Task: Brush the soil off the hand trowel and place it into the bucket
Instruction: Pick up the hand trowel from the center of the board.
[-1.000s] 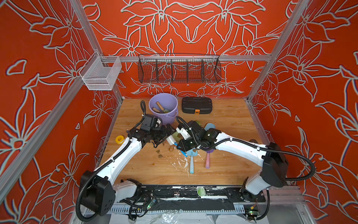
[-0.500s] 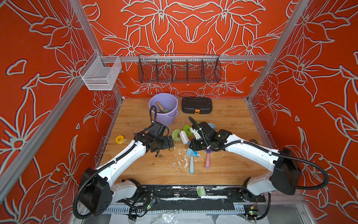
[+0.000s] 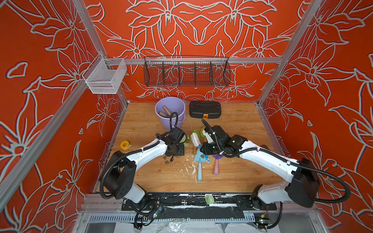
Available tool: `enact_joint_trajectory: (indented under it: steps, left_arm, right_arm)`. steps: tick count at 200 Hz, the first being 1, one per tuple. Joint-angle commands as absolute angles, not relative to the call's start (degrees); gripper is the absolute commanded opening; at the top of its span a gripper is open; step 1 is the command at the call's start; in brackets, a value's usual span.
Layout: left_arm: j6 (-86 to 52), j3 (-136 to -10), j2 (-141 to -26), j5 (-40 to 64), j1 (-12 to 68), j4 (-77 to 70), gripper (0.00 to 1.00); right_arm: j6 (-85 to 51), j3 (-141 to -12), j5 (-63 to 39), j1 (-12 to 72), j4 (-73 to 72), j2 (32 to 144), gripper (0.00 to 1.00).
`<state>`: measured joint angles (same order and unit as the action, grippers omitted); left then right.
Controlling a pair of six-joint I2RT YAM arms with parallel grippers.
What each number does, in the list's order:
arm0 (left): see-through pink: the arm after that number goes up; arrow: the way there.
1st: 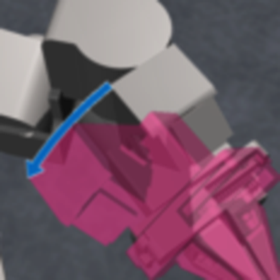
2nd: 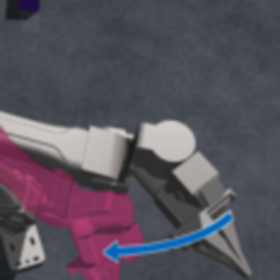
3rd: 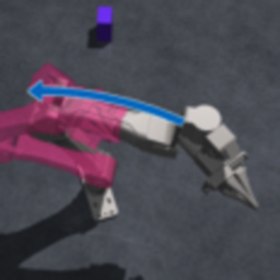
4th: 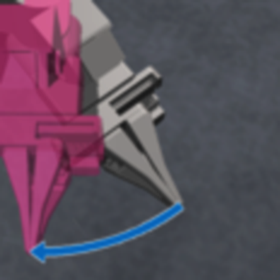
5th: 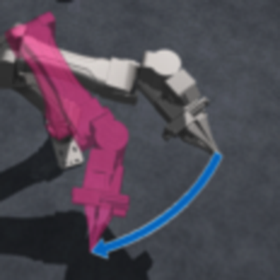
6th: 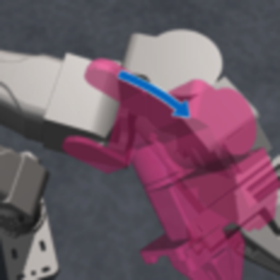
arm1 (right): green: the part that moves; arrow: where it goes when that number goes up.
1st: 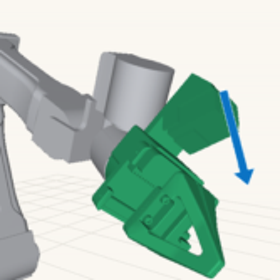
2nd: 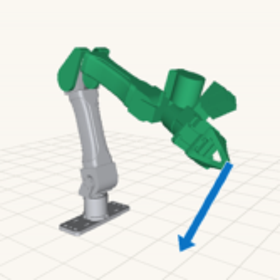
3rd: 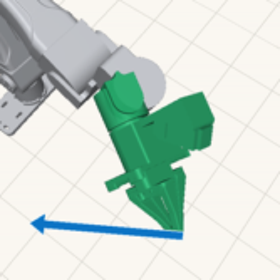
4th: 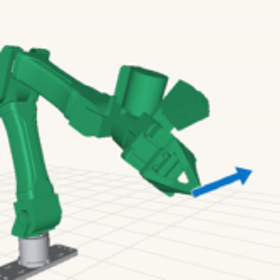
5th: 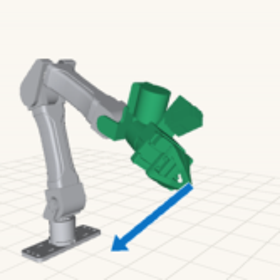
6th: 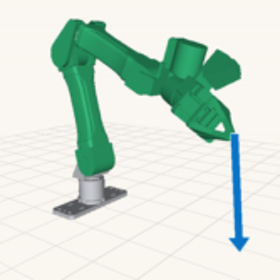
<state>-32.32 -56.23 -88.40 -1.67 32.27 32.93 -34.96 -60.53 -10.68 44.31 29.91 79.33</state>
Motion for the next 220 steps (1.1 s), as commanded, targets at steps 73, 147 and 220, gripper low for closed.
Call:
enact_joint_trajectory:
  steps: [73,147,220]
  left_arm:
    - [-30.8,-59.3,-97.9,-3.5,32.5,28.7,0.42]
    - [-30.1,-61.6,-100.5,-3.4,32.6,29.2,0.25]
    - [-27.3,-60.9,-89.0,-1.2,32.5,39.9,0.0]
  right_arm:
    - [-36.0,-59.3,-10.1,43.5,28.0,77.4,0.0]
    - [-36.0,-59.2,-10.3,43.5,27.1,77.5,0.0]
    - [-34.3,-61.3,-12.1,43.5,29.4,79.4,0.0]
